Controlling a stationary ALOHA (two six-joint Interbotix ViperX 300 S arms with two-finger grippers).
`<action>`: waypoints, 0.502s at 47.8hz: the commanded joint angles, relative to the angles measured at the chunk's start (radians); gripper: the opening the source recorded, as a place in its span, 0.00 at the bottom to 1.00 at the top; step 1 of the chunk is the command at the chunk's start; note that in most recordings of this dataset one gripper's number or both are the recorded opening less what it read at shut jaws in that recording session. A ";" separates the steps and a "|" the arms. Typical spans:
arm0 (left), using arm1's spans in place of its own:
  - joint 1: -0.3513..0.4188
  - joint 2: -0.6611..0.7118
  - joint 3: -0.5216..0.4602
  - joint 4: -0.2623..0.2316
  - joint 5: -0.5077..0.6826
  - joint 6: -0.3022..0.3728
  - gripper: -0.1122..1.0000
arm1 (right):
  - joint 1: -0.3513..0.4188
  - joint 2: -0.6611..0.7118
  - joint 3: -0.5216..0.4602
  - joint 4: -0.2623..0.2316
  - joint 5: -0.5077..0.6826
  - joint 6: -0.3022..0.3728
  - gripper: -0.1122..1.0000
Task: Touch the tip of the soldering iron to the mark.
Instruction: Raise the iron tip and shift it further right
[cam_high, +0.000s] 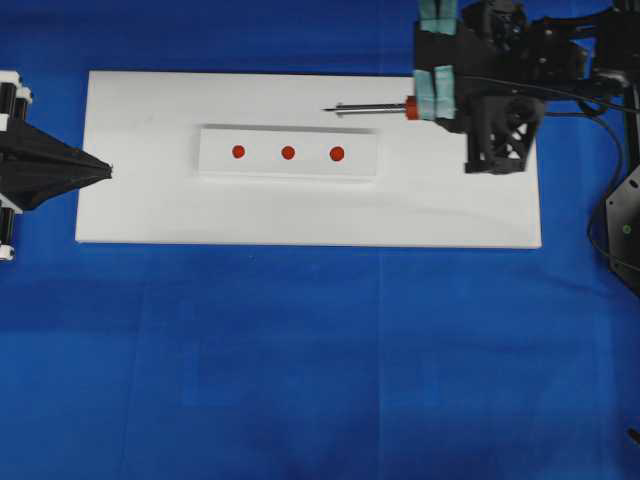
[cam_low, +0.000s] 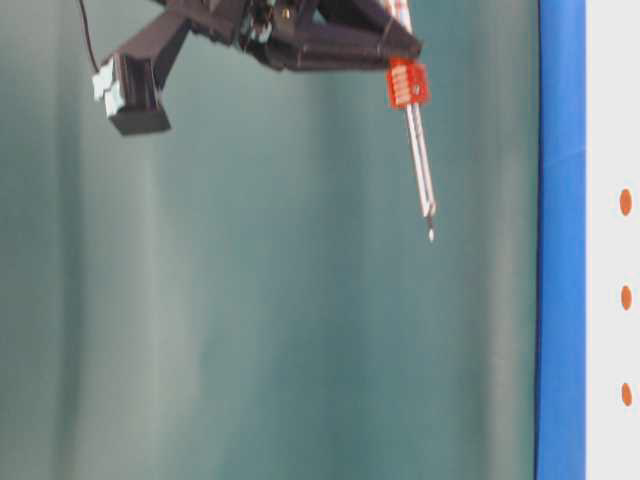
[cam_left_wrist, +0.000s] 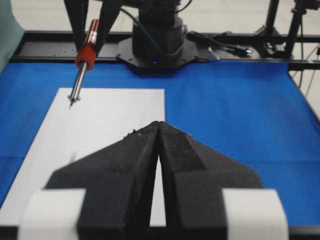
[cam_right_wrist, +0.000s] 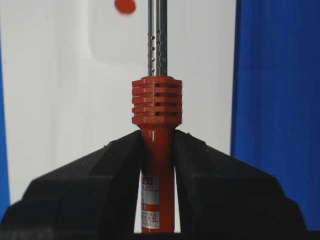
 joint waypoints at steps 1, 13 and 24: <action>-0.002 0.008 -0.009 0.002 -0.003 -0.002 0.10 | -0.005 -0.044 0.005 -0.002 0.009 0.002 0.16; -0.003 0.008 -0.008 0.002 -0.003 -0.002 0.10 | -0.005 -0.067 0.023 -0.002 0.018 0.002 0.16; -0.002 0.006 -0.008 0.002 0.005 -0.002 0.10 | -0.006 -0.063 0.018 -0.002 0.015 0.003 0.16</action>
